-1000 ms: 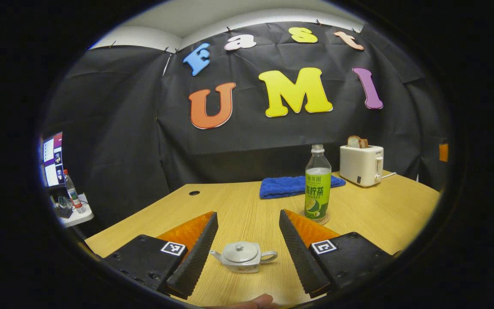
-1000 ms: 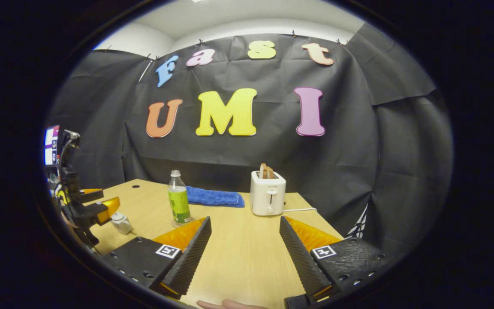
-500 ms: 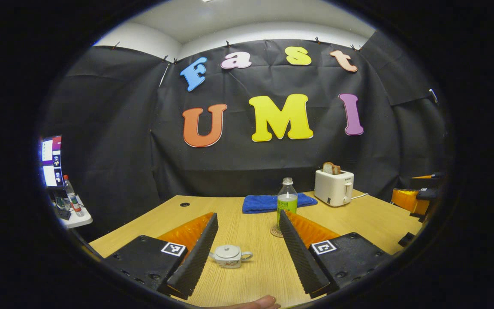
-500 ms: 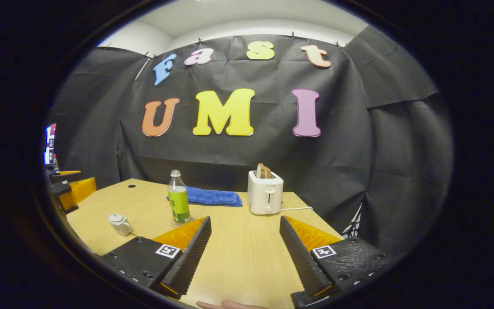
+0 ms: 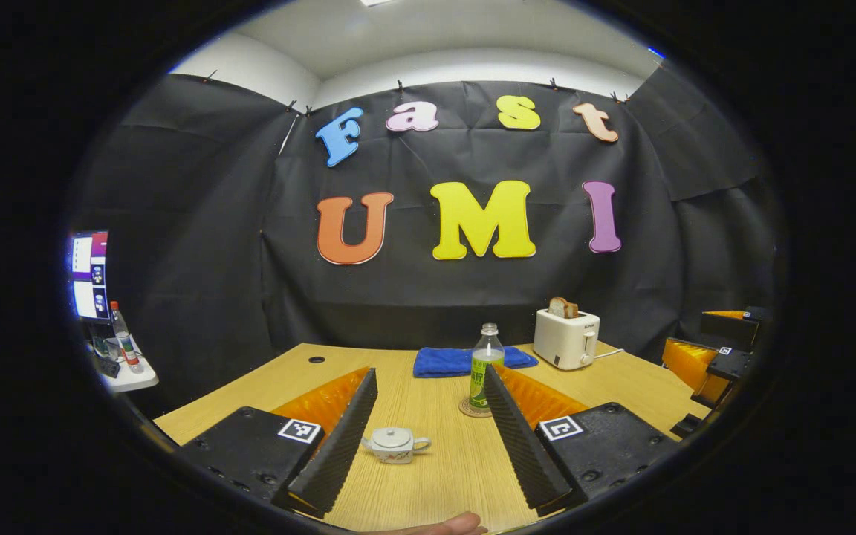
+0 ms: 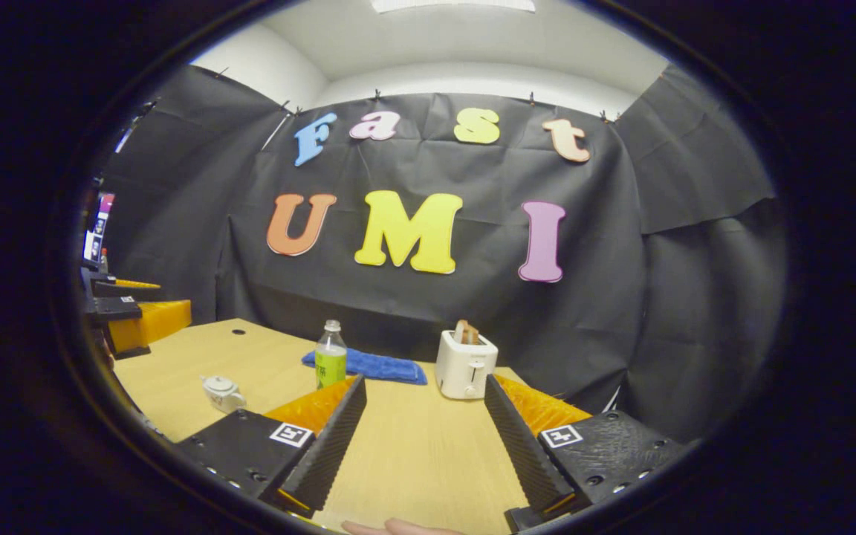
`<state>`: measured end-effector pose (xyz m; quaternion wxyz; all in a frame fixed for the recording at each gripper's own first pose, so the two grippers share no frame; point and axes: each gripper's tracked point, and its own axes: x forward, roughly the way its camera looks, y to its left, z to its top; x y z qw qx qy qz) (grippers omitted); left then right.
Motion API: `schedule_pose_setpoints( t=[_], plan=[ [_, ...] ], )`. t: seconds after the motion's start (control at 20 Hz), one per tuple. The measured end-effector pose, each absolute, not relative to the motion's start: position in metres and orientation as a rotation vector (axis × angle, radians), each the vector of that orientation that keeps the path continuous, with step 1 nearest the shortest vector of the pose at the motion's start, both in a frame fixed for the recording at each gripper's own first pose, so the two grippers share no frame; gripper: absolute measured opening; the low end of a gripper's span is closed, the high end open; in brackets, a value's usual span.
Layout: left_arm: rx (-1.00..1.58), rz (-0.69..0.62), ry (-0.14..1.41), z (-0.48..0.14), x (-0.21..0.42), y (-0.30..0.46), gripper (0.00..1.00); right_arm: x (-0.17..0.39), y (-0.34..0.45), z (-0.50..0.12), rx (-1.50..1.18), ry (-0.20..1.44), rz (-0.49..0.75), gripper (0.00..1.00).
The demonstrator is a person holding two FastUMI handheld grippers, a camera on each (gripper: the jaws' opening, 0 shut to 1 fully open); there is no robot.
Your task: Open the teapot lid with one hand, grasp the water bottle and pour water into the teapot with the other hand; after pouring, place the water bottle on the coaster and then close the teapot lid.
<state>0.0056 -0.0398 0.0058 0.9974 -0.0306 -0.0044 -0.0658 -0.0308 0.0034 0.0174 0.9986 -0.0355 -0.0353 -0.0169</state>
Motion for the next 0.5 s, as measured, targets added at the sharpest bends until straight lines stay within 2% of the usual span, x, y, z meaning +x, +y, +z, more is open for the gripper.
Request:
schedule_pose_setpoints(
  t=[0.15,0.35,0.45,0.5],
  plan=[
    [-0.053,-0.150,-0.008,0.005,0.003,-0.048,0.91,-0.033,0.005,0.018,-0.077,-0.078,-0.038,0.98],
    [-0.036,-0.155,-0.021,0.008,-0.002,-0.053,0.91,-0.031,0.004,0.021,-0.080,-0.097,-0.042,0.95],
    [-0.031,-0.159,-0.022,0.007,-0.004,-0.055,0.91,-0.029,0.002,0.018,-0.069,-0.082,-0.041,0.98],
    [-0.028,-0.155,-0.020,0.006,-0.004,-0.056,0.91,-0.027,0.002,0.017,-0.058,-0.077,-0.038,0.95]
  ],
)
